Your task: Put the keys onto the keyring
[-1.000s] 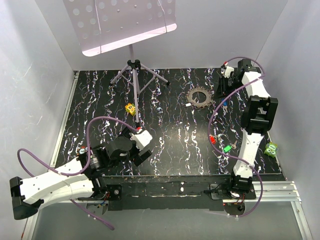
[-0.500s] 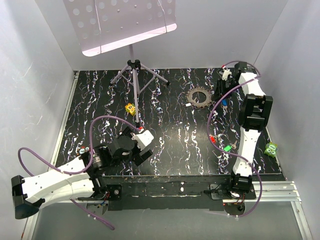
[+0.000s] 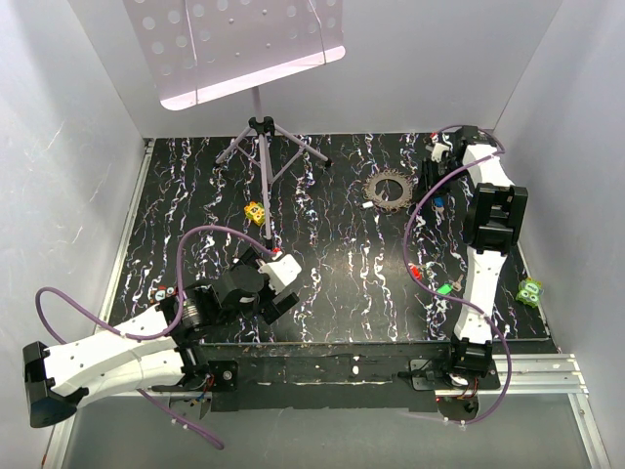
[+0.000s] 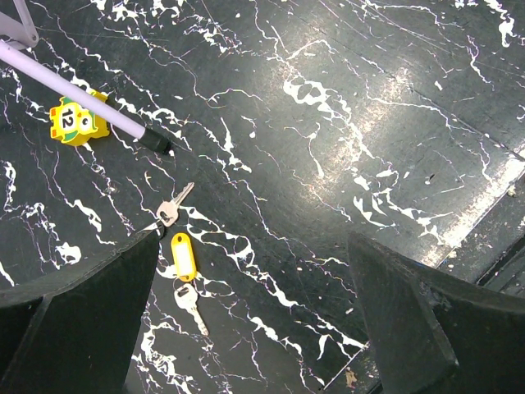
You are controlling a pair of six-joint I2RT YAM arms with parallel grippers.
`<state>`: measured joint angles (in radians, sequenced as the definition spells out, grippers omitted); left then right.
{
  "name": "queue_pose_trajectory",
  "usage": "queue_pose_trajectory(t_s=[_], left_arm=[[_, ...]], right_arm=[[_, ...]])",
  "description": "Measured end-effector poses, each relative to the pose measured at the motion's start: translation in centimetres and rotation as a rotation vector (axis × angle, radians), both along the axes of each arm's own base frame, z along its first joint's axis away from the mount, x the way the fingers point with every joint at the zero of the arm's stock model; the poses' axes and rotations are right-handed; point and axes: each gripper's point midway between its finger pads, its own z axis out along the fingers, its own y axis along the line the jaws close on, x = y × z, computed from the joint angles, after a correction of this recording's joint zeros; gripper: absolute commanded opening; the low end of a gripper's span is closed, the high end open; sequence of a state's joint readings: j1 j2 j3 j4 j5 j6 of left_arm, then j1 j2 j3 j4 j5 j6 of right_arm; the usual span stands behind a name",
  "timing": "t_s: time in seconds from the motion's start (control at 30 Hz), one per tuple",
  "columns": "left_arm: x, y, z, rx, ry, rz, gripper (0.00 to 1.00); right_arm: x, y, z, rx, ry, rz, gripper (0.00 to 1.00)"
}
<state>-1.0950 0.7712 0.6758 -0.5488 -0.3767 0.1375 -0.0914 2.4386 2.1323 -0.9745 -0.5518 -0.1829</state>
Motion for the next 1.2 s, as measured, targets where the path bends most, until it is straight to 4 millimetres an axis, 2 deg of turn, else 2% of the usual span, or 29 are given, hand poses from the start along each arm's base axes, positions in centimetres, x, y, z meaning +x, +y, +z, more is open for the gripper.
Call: queue_pose_trajectory(t_s=[0.2,0.73,1.2], left_arm=[[0.0,0.0,-0.2,0.007,0.003,0.0,1.0],[0.2,0.0,-0.6,0.023,0.014,0.005,1.0],[0.2,0.0,-0.6,0.023,0.014,0.004,1.0]], right_arm=[[0.2,0.1,-0.4,0.001,0.008,0.0,0.31],[0.4,0.8,0.4,0.024,0.002,0.004,0.31],[-0.1,2.4,0.3,0.009,0.003,0.058,0.31]])
